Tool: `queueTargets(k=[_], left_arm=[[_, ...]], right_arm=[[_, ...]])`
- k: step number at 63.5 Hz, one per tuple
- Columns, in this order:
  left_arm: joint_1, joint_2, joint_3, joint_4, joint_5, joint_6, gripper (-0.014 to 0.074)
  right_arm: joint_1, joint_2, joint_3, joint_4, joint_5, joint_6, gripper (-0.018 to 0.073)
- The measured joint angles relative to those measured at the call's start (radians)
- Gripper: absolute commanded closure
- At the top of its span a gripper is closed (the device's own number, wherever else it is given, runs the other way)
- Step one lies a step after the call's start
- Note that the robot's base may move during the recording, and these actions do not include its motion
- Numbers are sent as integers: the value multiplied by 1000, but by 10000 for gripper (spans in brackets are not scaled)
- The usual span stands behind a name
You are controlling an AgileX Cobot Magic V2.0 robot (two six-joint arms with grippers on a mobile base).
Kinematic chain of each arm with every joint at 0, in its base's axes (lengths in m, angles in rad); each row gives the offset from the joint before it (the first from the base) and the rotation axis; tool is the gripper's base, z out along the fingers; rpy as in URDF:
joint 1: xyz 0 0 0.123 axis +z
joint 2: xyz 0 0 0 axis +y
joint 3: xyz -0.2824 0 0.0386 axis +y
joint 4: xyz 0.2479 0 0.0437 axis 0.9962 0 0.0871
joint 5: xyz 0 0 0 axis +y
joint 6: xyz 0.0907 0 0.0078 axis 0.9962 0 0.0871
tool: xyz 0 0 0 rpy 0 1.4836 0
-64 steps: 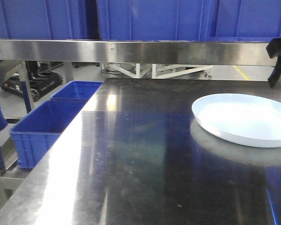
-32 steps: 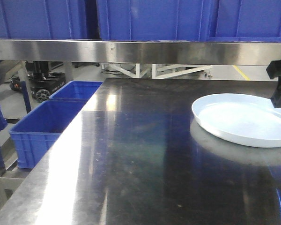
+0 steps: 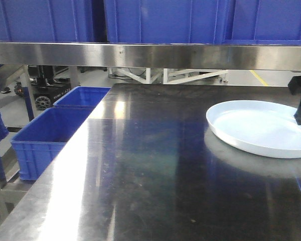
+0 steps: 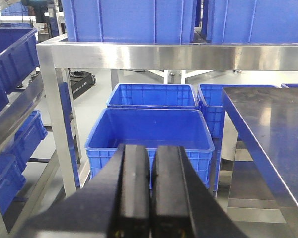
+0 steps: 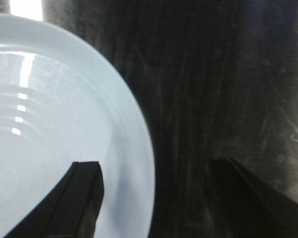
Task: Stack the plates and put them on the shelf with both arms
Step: 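Close the right gripper on the plate rim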
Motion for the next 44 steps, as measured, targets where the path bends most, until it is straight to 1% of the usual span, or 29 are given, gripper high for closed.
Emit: queueTargets(k=[34, 38, 44], left_arm=[[0, 0, 0, 0, 0, 0, 495], [0, 0, 0, 0, 0, 0, 495], [0, 0, 0, 0, 0, 0, 495]], right_arm=[[-1, 38, -2, 6, -28, 0, 24], [-1, 41, -2, 6, -29, 0, 52], [-1, 45, -2, 8, -37, 1, 161]])
